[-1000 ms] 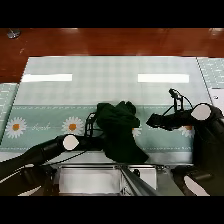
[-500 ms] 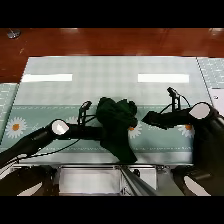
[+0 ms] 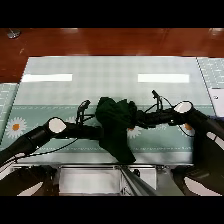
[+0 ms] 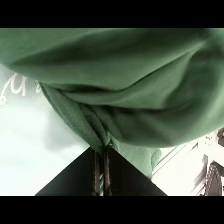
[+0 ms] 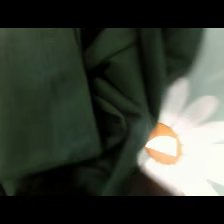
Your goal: Fold the shirts.
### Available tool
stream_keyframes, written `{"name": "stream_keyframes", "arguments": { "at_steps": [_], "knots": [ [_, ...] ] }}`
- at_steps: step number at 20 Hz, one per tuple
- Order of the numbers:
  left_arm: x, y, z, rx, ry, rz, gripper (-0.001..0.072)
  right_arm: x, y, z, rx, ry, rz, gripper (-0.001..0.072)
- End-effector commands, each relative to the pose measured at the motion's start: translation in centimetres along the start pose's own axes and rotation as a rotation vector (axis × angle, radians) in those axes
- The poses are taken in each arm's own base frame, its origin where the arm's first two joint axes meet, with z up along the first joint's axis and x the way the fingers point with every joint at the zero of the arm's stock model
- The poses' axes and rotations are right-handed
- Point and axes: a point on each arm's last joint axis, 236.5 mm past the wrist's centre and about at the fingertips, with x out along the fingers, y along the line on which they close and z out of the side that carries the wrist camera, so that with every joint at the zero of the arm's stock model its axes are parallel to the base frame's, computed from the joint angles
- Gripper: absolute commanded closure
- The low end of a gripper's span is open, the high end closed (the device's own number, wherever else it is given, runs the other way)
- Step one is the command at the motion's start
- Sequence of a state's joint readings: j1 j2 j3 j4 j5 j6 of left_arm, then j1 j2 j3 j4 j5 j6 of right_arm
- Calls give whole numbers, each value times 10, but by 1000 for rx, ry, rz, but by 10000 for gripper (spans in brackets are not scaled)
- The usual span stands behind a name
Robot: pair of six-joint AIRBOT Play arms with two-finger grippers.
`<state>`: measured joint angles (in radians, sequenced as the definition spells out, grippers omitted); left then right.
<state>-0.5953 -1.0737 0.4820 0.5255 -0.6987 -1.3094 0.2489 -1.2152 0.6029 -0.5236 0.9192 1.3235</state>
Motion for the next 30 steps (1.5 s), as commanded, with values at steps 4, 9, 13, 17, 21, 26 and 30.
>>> {"name": "stream_keyframes", "arguments": {
  "at_steps": [4,9,13,17,21,26,30],
  "knots": [
    [-22,-11,22,44,-42,-42,687,-15,46,35,-204,-13,33,690],
    [-178,-91,160,191,-506,-149,688,-136,162,122,-496,-270,-62,691],
    [-335,-172,191,417,-784,-162,688,-281,280,126,-758,-604,-112,691],
    [-456,-239,158,660,-1039,-21,688,-381,341,54,-943,-826,-78,691],
    [-530,-278,96,822,-1272,258,688,-435,330,-17,-1001,-947,-155,691],
    [-507,-295,24,921,-1220,341,688,-428,292,-65,-997,-876,-209,690],
    [-479,-238,22,775,-1146,409,688,-380,244,-45,-896,-689,-283,690]
  ]
}}
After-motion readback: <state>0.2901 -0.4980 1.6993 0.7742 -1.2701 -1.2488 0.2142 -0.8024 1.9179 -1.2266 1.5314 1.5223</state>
